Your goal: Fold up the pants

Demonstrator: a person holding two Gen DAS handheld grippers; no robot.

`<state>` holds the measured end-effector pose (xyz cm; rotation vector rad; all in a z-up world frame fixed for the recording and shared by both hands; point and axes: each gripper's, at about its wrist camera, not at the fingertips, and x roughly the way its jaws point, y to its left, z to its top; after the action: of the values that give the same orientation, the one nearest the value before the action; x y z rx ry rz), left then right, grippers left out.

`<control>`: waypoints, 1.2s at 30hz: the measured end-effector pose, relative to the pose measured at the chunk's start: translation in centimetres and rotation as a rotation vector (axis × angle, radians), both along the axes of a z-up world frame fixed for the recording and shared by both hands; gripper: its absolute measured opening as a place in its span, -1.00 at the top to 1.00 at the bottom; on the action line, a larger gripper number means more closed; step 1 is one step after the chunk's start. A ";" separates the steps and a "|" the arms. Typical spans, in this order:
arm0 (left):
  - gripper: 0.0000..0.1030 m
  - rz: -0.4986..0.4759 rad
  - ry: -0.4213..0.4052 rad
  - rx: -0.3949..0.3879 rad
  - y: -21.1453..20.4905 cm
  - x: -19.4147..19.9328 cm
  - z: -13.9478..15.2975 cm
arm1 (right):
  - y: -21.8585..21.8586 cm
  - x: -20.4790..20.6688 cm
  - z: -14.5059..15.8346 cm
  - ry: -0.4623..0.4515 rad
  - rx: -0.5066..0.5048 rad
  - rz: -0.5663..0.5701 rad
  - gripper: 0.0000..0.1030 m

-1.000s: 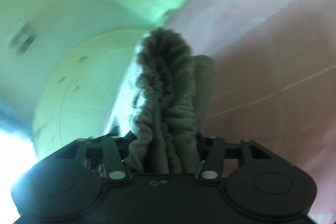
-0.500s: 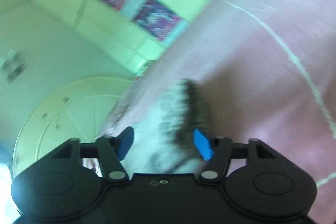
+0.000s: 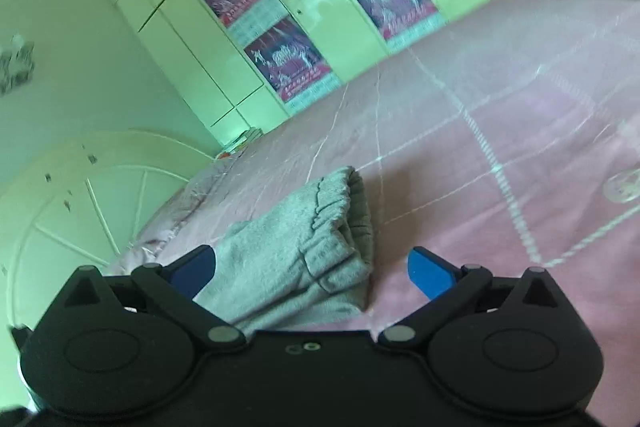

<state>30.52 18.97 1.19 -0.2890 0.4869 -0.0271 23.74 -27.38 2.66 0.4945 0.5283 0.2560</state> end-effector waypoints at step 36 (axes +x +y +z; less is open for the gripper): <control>-1.00 -0.136 -0.140 0.134 -15.1 -29.6 0.3 | 12.6 -22.0 -0.7 -0.124 -0.478 0.032 -0.89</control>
<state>0.95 3.85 1.45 -0.1212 0.3670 -0.1456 1.70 -14.75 1.92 0.0054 0.4567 0.1808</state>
